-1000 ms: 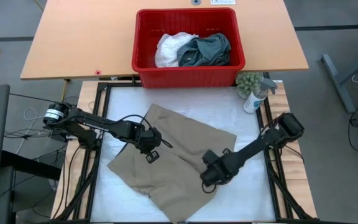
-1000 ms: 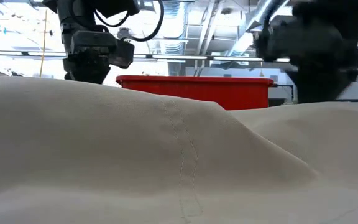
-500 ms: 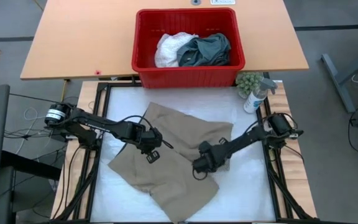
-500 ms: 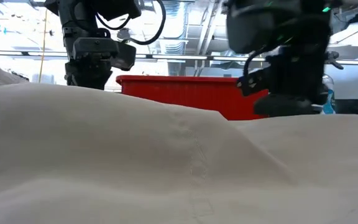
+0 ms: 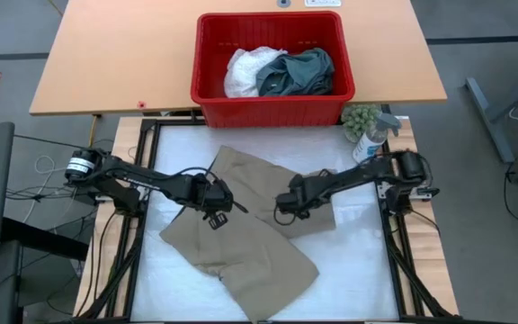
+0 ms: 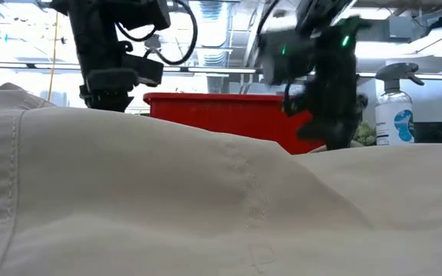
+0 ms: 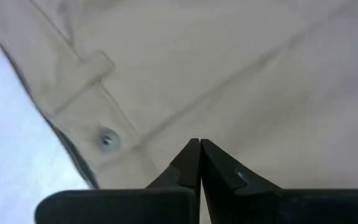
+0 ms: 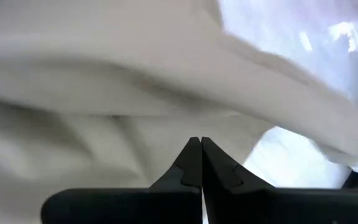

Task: Fold Laundry from Bin
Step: Fold the brown short pants in the red bin

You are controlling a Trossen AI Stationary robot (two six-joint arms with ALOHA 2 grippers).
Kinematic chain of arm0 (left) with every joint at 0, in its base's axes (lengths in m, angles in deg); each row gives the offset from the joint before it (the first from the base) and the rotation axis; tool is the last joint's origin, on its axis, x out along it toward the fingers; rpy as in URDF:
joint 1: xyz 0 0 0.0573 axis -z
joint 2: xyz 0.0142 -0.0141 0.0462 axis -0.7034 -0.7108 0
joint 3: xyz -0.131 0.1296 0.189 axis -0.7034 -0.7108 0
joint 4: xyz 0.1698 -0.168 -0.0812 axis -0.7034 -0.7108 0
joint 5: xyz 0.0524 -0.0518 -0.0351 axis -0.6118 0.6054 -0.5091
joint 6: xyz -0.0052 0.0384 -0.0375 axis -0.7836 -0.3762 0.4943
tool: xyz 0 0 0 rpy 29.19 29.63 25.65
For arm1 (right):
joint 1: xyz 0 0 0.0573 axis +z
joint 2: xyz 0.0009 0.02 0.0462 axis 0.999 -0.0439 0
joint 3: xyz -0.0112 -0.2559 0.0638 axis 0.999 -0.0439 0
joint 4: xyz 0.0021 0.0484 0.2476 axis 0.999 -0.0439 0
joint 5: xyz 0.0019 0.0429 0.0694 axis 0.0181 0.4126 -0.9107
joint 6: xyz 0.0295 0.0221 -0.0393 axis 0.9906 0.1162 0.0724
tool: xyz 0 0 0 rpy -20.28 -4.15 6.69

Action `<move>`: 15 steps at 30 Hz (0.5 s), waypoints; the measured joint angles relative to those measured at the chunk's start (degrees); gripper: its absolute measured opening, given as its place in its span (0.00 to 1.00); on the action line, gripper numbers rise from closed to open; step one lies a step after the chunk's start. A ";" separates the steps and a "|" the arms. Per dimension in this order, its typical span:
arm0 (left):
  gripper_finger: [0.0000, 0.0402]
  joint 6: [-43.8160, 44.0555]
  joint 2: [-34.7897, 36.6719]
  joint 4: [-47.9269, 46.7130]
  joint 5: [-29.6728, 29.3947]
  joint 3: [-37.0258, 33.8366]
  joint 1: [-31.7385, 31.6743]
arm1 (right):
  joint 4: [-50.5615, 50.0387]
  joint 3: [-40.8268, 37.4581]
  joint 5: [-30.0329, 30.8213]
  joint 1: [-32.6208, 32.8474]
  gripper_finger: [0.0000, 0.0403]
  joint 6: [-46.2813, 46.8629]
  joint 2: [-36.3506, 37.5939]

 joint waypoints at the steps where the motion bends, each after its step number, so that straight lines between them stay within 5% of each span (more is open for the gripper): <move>1: 0.00 -0.83 0.00 0.60 0.30 -0.07 -0.78 | -0.69 0.00 0.04 0.65 0.05 1.30 1.94; 9: 0.00 -4.07 0.09 19.44 7.90 -9.25 -6.27 | -2.48 0.13 1.82 12.56 0.06 18.88 20.42; 15: 0.00 4.83 0.32 21.79 9.28 -15.35 -8.67 | -2.56 0.13 5.70 21.47 0.06 31.10 26.03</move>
